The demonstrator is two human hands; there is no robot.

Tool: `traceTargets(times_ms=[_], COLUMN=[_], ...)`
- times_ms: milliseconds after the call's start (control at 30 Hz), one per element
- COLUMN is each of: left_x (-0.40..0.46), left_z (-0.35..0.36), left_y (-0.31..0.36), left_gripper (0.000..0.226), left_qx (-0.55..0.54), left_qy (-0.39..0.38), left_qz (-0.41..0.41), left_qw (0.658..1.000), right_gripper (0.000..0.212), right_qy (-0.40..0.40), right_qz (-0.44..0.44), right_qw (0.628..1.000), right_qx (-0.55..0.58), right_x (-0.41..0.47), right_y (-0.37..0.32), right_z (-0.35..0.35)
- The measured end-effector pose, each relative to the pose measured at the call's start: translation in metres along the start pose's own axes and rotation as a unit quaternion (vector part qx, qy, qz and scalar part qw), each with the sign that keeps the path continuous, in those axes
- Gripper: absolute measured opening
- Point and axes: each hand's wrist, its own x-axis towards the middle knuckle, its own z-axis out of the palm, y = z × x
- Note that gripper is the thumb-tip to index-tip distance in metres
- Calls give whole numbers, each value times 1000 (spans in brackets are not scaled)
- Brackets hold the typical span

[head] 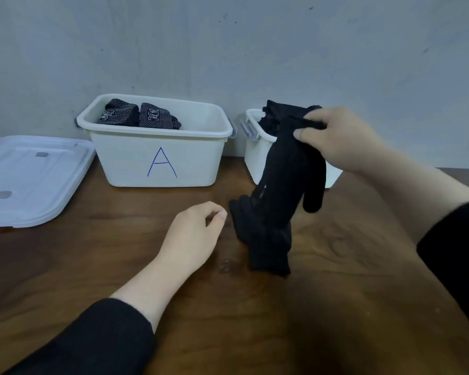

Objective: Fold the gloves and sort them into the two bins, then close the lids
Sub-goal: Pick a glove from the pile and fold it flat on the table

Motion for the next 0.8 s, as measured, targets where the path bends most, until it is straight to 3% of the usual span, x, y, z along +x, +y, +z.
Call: traceTargets(times_ms=[133,300,400,467,600,733,800], left_x=[3,3,2,2,-5,-9,-9], left_z=[-5,-3,3,8,18,20,17], left_y=[-2,-2,-2,-1,6,4,1], left_gripper=[18,19,16,15,16,23,28], left_qx=[-43,-45,-14,3,41,70,77], left_qy=[19,23,19,4,-49,-103,-145], left_qz=[-32,-10,22,53,125,168,201], left_qw=[998,999,999,999,990,978,966], right_gripper=[16,16,38,44,39,10,9], right_qy=[62,-32,-100,-88,-64,12,15], right_qz=[-67,-128,-143,-130,-122,-81,-62], right_qw=[995,991,983,987,990,996,997], right_qx=[34,-38,-61,-21,16,43,53], right_x=[-7,-79,-130,-141,-139,-138,-136], right_y=[-4,44,77,87,86,92,96], right_z=[5,76,116,120,117,117,115])
